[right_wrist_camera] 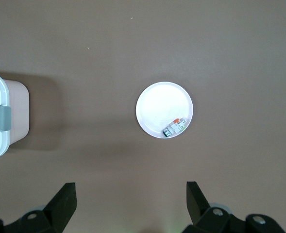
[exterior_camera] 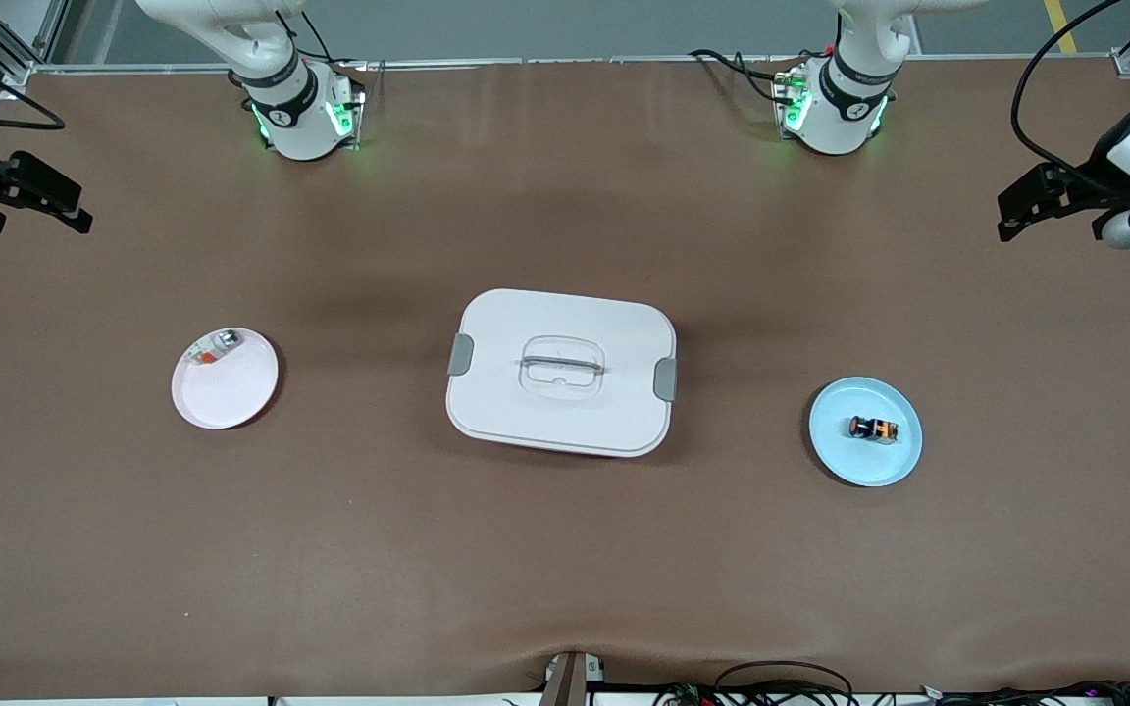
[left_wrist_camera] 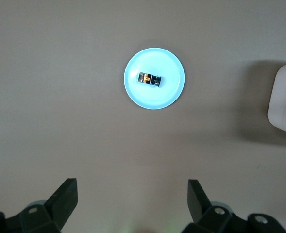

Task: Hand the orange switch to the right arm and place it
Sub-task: 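Reach the left gripper down to the orange switch on the blue plate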

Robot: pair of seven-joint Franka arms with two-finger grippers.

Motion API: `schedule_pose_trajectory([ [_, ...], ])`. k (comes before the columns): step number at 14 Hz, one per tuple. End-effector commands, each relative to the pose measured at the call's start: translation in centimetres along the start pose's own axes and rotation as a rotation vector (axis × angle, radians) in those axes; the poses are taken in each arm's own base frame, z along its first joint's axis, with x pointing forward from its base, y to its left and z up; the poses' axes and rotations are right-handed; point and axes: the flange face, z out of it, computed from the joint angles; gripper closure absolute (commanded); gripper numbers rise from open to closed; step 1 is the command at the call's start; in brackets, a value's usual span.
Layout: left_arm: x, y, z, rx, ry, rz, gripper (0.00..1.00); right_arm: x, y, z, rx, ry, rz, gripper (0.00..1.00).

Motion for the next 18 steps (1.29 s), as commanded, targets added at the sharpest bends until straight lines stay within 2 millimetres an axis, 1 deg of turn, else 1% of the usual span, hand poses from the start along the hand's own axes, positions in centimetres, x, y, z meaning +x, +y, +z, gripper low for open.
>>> schedule_pose_trajectory([
  [1, 0.2, -0.3, -0.4, 0.003, -0.007, 0.015, 0.0, 0.2, 0.1, -0.5, -0.015, 0.004, -0.001, 0.0],
  [4, 0.3, -0.4, -0.2, 0.004, -0.011, 0.015, 0.0, 0.2, 0.1, -0.5, -0.015, 0.004, -0.001, 0.0],
  [6, 1.0, -0.6, 0.7, 0.01, -0.027, 0.018, 0.0, 0.2, 0.2, -0.5, -0.015, 0.004, 0.001, 0.0],
  [8, 2.8, -0.8, 4.2, 0.01, -0.088, 0.027, 0.0, 0.2, 0.2, -0.5, -0.015, 0.004, 0.001, 0.0],
  [9, 3.6, -0.6, 6.2, 0.009, -0.119, 0.03, 0.0, 0.2, 0.2, -0.5, -0.015, 0.004, 0.001, 0.0],
  [10, 4.3, -0.7, 7.5, 0.01, -0.121, 0.027, 0.0, 0.2, 0.2, -0.5, -0.015, 0.004, 0.001, 0.0],
  [12, 5.1, -0.4, 10.3, 0.008, -0.105, 0.027, 0.0, 0.2, 0.2, -0.5, -0.016, 0.004, 0.001, 0.0],
  [14, 5.4, -0.1, 13.7, 0.004, -0.076, 0.024, 0.0, 0.2, 0.1, -0.5, -0.015, 0.004, 0.0, 0.0],
  [18, 6.4, 0.6, 22.2, -0.006, -0.027, 0.038, 0.0, 0.2, 0.1, -0.5, -0.016, 0.004, 0.0, 0.0],
])
